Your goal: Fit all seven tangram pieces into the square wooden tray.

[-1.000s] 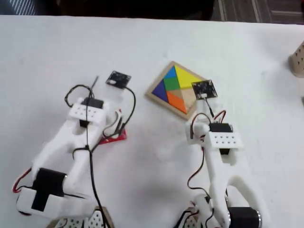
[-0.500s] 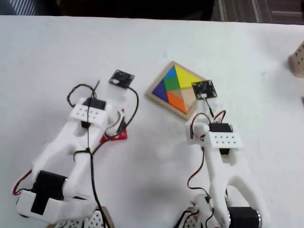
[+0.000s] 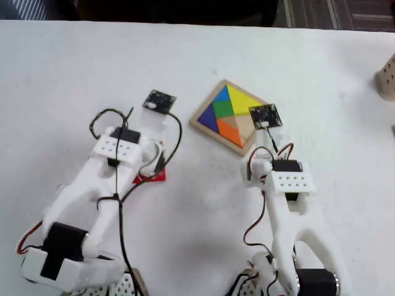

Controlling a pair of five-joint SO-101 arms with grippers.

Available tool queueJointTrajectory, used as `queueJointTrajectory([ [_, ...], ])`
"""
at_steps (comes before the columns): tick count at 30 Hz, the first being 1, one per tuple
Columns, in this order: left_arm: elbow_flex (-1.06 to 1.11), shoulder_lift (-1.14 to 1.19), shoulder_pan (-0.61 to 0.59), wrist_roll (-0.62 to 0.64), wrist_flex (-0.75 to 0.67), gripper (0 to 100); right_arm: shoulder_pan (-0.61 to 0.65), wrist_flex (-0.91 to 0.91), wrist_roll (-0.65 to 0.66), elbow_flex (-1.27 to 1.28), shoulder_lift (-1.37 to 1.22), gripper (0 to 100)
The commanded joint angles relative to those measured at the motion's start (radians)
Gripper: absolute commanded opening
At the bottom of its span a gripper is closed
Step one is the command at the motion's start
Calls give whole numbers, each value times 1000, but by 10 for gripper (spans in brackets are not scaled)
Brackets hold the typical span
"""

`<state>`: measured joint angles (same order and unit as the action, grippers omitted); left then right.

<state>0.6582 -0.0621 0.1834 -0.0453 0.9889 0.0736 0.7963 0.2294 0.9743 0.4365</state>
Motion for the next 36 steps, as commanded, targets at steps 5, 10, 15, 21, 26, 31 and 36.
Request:
queueJointTrajectory([
  [5,-40,8,117,64,106,72,-38,-27,3,-11,48,24],
  [10,-38,10,185,106,103,72,-39,-30,3,-11,45,24],
  [15,-54,13,223,143,94,74,-41,-30,3,-11,45,24],
  [21,-61,13,288,143,75,73,-41,-30,3,-11,45,23],
  [26,-100,16,338,144,71,72,-41,-27,2,-11,45,21],
  [31,-118,16,392,216,68,72,-41,-27,2,-11,44,20],
  [36,-130,16,444,219,64,73,-41,-27,2,-11,44,20],
])
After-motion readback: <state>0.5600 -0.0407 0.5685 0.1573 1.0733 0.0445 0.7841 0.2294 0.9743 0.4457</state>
